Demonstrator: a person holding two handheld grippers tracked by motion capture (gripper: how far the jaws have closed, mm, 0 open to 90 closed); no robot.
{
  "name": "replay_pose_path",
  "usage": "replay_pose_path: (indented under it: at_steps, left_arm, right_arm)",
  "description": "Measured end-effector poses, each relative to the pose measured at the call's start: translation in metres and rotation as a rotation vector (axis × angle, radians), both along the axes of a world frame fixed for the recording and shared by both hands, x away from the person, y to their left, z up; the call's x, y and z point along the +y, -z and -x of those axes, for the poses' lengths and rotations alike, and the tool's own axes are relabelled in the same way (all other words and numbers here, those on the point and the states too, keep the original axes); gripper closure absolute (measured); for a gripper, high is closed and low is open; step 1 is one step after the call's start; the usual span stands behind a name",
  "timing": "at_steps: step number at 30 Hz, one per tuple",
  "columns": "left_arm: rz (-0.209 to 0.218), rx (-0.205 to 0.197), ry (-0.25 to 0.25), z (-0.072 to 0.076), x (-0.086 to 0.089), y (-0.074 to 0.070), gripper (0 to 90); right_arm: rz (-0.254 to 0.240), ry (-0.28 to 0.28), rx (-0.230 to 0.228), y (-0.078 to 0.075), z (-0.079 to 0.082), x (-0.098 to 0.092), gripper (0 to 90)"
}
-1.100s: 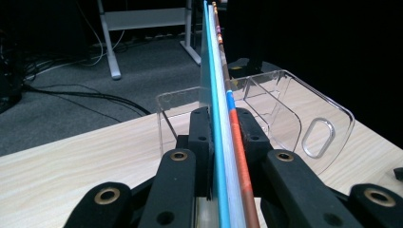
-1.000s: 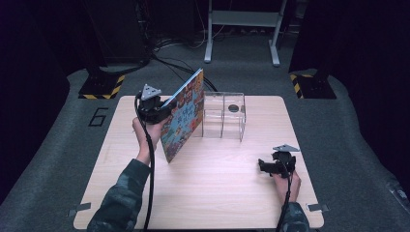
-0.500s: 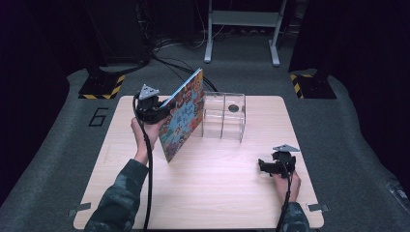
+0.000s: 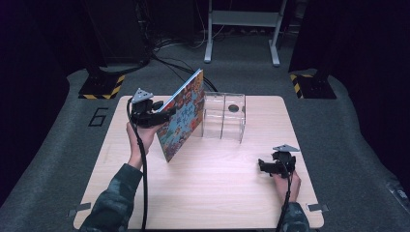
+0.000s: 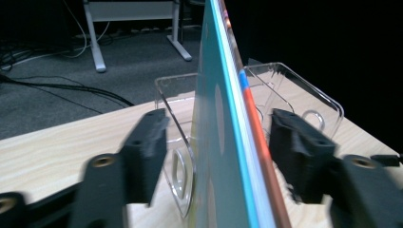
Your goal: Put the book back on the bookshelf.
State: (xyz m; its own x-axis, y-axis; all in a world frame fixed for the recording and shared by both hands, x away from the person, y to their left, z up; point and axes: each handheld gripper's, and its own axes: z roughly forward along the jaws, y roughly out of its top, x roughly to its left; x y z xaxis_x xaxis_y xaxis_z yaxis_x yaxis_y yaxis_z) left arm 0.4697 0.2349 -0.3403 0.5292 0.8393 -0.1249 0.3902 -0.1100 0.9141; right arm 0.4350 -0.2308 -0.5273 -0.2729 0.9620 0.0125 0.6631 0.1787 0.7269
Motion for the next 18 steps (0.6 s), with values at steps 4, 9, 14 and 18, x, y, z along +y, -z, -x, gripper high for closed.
replay_pose_path:
  at_steps: [4, 9, 14, 18]
  left_arm:
    - [0.0, 0.0, -0.008, 0.01, 0.007, 0.001, 21.3]
    - [-0.028, -0.019, 0.006, 0.023, 0.013, 0.0, 14.6]
    - [-0.09, -0.021, 0.024, 0.04, 0.019, 0.0, 8.6]
    - [-0.15, -0.021, 0.022, 0.058, 0.029, 0.006, 5.5]
  right_arm:
    - [0.002, -0.001, 0.001, 0.0, 0.0, 0.0, 7.1]
    - [0.002, -0.001, 0.0, 0.0, 0.0, 0.0, 7.1]
    - [0.004, -0.004, -0.002, 0.0, 0.0, 0.0, 7.2]
    - [0.005, -0.004, -0.003, 0.0, 0.0, 0.0, 7.2]
